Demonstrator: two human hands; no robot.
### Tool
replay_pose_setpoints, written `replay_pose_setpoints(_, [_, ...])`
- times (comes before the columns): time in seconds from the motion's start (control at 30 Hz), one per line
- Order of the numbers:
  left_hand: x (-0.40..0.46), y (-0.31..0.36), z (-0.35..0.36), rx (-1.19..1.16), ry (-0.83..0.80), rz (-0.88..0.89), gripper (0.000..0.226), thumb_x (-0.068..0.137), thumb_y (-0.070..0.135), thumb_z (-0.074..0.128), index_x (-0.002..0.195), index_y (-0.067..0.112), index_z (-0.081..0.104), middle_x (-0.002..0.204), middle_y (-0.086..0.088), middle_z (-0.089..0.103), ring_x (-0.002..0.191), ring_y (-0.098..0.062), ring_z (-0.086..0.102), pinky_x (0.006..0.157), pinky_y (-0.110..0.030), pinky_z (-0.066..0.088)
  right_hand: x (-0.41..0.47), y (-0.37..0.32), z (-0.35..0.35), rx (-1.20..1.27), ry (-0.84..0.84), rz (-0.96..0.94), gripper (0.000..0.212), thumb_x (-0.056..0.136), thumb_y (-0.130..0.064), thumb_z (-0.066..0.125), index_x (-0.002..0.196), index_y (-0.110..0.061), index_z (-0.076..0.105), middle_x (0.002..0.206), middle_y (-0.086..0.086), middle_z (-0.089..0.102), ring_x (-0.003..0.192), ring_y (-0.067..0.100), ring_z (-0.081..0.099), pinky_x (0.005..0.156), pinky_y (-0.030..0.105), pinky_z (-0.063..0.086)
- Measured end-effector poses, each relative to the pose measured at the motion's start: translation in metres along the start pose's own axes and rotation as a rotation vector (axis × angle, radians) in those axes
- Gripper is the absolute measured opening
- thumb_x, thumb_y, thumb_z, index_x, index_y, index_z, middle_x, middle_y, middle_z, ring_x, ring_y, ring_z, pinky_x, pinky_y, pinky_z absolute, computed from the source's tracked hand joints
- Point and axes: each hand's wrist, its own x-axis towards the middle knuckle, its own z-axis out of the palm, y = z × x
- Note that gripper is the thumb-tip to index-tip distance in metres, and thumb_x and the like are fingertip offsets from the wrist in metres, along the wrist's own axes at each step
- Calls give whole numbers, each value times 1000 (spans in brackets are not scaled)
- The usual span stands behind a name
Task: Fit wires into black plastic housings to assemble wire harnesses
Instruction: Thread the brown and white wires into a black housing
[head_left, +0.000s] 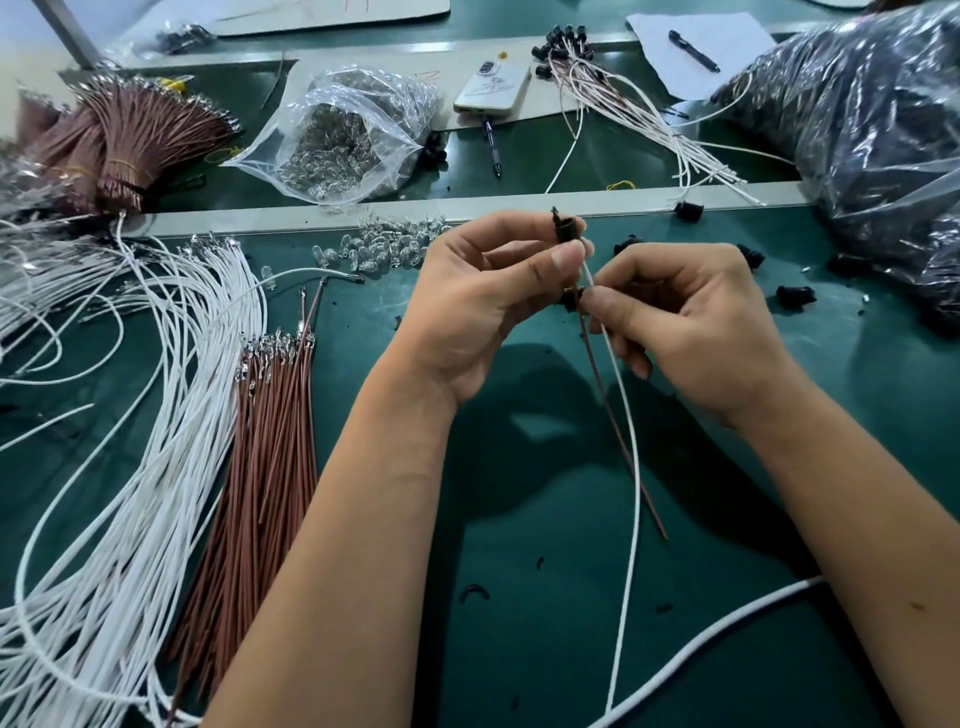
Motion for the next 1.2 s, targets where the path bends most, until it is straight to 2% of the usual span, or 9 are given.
replay_pose_setpoints(0.2, [3,-6,9,-79,124,-71,26,70,8,75,95,4,71,84,-9,74,68,-12,67,68,-20,55,1,3,-6,6,-44,77,16,95,-1,70,79,2,65,56,-4,54,46,10,46,41,18,35])
replay_pose_setpoints(0.33, [2,-8,12,-88,185,-88,16,75,-1,73,91,2,71,82,-11,73,67,-14,67,66,-21,55,2,6,-8,-35,-87,132,17,96,1,68,80,4,64,55,-2,52,46,11,44,43,17,34])
replay_pose_setpoints(0.47, [2,-7,12,24,191,-47,15,76,-4,75,88,4,71,81,-9,74,67,-13,67,66,-20,54,2,11,-6,-158,-83,121,19,96,-5,71,77,-6,68,55,-12,56,49,3,46,52,14,37])
replay_pose_setpoints(0.6, [1,-2,8,43,112,-27,21,66,10,79,87,9,73,84,-7,76,72,-10,69,67,-17,51,1,9,-3,-18,-51,123,11,94,-19,74,87,-10,72,69,-6,62,56,5,49,54,14,39])
replay_pose_setpoints(0.7, [-1,-4,9,26,53,-30,21,70,8,76,90,7,72,85,-8,76,73,-11,70,67,-17,51,2,9,-1,43,-24,89,21,91,-27,75,87,-7,71,65,-4,54,56,8,40,51,18,32])
replay_pose_setpoints(0.77, [-1,-5,10,18,38,-38,22,71,8,76,92,6,72,85,-8,76,74,-12,70,68,-17,51,2,10,-2,52,-11,73,20,91,-26,76,83,-8,72,65,-3,54,56,8,41,52,18,32])
replay_pose_setpoints(0.93, [-1,-4,9,0,25,-39,23,71,6,75,94,4,72,85,-8,76,76,-14,71,70,-20,53,1,11,-3,96,-53,43,12,96,-10,71,84,-12,71,63,-17,62,55,-4,53,56,6,40])
replay_pose_setpoints(1.07, [-1,-4,10,15,15,-32,25,71,6,75,96,3,71,86,-9,75,80,-17,71,76,-25,55,2,9,-3,92,-87,63,13,95,-18,71,90,-6,73,72,-12,65,64,-2,54,62,10,42])
replay_pose_setpoints(1.2, [-1,-3,9,10,10,-31,26,71,6,75,97,2,71,86,-11,75,81,-19,70,80,-28,57,2,8,-2,91,-73,75,18,92,-25,72,91,-7,74,80,0,69,75,8,58,70,18,47])
